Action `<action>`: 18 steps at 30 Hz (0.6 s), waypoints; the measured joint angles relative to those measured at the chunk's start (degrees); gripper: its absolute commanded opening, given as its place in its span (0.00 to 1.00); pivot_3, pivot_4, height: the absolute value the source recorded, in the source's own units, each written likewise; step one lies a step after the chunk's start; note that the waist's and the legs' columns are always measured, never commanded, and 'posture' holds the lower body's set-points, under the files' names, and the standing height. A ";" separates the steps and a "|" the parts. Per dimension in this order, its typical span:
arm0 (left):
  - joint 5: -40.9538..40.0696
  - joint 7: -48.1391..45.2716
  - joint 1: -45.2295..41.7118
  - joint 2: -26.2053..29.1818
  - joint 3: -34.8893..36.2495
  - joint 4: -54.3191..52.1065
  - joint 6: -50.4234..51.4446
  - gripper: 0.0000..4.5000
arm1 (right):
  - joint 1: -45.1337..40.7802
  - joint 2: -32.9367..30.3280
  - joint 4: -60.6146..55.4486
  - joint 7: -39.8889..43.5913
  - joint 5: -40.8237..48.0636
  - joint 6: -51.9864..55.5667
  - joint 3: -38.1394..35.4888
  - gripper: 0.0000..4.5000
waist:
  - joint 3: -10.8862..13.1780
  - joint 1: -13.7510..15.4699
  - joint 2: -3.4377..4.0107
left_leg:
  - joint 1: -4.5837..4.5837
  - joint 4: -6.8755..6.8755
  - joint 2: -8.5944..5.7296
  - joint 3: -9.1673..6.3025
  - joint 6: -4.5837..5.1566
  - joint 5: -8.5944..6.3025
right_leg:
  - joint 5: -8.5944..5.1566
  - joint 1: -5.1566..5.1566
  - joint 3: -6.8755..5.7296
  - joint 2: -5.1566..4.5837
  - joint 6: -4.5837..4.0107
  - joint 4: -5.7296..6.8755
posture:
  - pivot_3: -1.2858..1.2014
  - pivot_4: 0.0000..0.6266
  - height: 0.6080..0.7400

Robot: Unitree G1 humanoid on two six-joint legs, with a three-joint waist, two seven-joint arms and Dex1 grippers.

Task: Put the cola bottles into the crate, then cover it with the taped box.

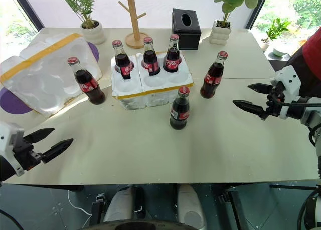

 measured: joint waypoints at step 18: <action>8.88 6.19 -31.86 -0.46 -17.83 19.93 -3.85 0.97 | -0.59 -7.34 -23.70 1.08 30.44 29.16 -17.75 1.00 | -0.03 0.20 0.12 | 0.07 0.04 -0.04 -0.03 0.00 0.01 | 0.04 0.15 -0.02 0.03 -0.01 0.03 | 0.52 0.24 1.00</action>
